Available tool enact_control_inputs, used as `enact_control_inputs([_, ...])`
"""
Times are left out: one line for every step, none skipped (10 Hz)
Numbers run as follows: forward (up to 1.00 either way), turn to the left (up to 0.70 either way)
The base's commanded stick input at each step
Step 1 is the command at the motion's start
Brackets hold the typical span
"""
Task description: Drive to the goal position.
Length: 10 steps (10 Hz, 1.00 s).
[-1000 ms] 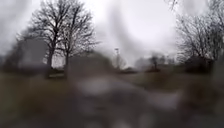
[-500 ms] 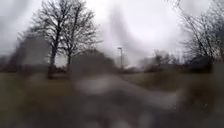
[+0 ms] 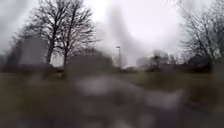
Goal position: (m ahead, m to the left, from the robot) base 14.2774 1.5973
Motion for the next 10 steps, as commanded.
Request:
enact_control_inputs([0.85,0.00])
enact_control_inputs([0.85,0.00])
enact_control_inputs([0.85,0.00])
enact_control_inputs([0.85,0.00])
enact_control_inputs([0.85,0.00])
enact_control_inputs([0.85,0.00])
enact_control_inputs([0.85,0.07])
enact_control_inputs([0.85,0.18])
enact_control_inputs([0.85,0.28])
enact_control_inputs([0.85,0.26])
